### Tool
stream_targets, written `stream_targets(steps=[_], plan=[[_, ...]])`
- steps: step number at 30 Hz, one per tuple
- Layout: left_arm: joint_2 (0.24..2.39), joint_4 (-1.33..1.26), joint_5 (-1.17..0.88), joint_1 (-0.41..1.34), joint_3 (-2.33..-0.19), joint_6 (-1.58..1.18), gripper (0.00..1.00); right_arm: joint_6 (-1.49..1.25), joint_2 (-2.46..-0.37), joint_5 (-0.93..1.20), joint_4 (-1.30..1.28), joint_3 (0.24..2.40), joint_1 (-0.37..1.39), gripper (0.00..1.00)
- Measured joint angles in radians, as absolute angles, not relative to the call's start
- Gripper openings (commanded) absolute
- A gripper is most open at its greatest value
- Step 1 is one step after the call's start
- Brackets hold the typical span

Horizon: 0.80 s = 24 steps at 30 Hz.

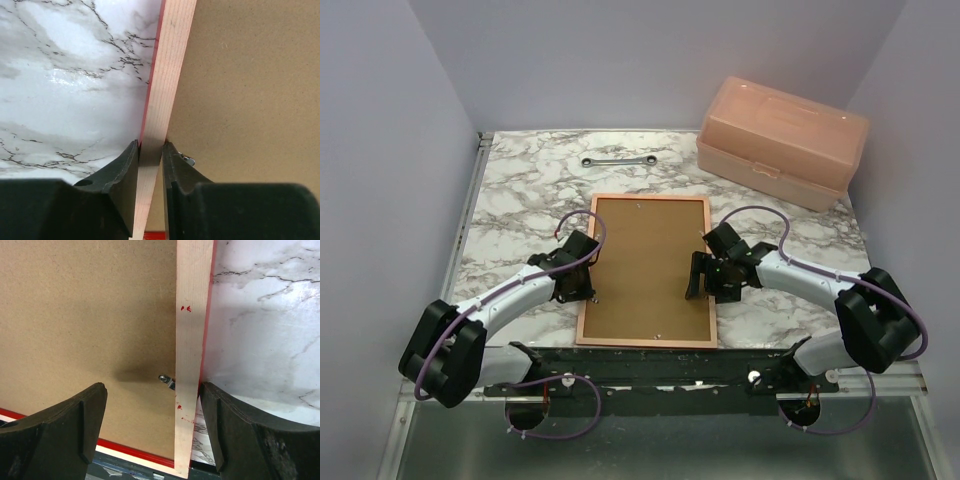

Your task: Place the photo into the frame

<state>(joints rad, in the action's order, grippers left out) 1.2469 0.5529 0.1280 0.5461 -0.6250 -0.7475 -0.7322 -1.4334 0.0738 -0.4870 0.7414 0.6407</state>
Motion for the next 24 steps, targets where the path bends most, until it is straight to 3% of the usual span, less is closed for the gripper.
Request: stream_targets(steps=[6,8,11,14,18,24], plan=[[1.253,0.561,0.139,0.555,-0.632,-0.746,0.04,-0.732,-1.440,0.077,-0.491,0.746,0.635,0.82],[1.253,0.561,0.143,0.559,-0.632,-0.745,0.15,-0.732,-1.441,0.078,-0.492,0.747,0.634,0.83],[1.250,0.561,0.144,0.559,-0.632,-0.745,0.41,-0.732,-1.442,0.081,-0.492,0.748,0.633,0.82],[1.244,0.567,0.145,0.559,-0.632,-0.749,0.55,-0.732,-1.442,0.084,-0.492,0.748,0.633,0.82],[1.238,0.576,0.138,0.566,-0.632,-0.761,0.59,-0.732,-1.442,0.088,-0.492,0.748,0.633,0.82],[1.249,0.578,0.138,0.570,-0.632,-0.772,0.58,-0.731,-1.443,0.091,-0.492,0.747,0.633,0.82]])
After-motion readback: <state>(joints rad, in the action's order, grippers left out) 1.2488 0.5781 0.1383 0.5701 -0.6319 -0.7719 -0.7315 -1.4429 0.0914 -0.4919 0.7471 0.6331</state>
